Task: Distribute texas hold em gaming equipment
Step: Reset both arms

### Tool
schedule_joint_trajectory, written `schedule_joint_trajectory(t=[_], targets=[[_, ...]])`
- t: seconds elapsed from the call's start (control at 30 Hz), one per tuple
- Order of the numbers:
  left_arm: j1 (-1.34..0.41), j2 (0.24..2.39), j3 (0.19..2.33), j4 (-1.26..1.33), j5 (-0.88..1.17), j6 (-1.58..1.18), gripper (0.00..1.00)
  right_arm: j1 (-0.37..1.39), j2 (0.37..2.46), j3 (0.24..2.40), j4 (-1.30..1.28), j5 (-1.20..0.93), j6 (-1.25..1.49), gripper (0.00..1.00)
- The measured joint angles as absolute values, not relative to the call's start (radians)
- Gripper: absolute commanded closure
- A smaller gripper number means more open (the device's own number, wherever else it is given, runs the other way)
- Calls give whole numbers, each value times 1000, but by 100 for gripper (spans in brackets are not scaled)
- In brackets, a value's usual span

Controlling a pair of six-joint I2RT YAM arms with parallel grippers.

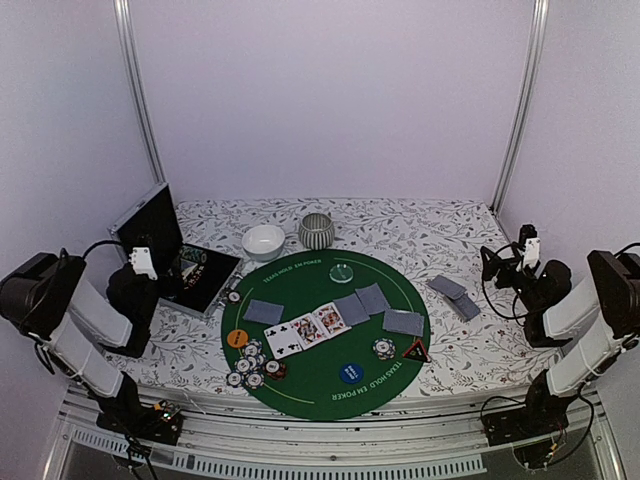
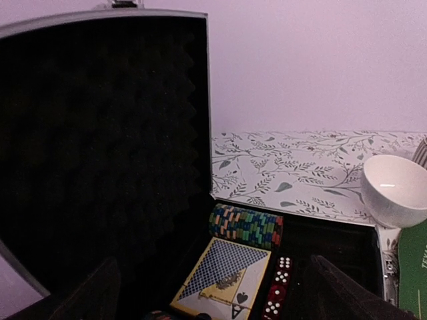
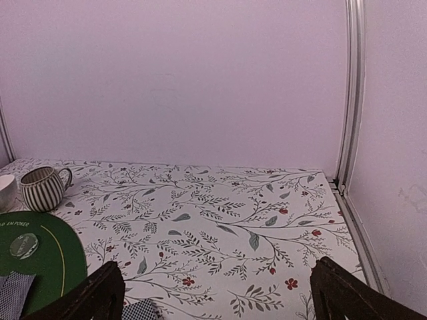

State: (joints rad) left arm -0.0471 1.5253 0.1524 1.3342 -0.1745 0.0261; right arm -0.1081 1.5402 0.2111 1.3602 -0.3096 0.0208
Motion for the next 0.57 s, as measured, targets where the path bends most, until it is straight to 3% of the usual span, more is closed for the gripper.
schedule_joint_trajectory(t=[0.57], targets=[[-74, 1556, 211, 1348, -204, 56, 2, -108, 1540, 212, 1346, -318, 18, 1]])
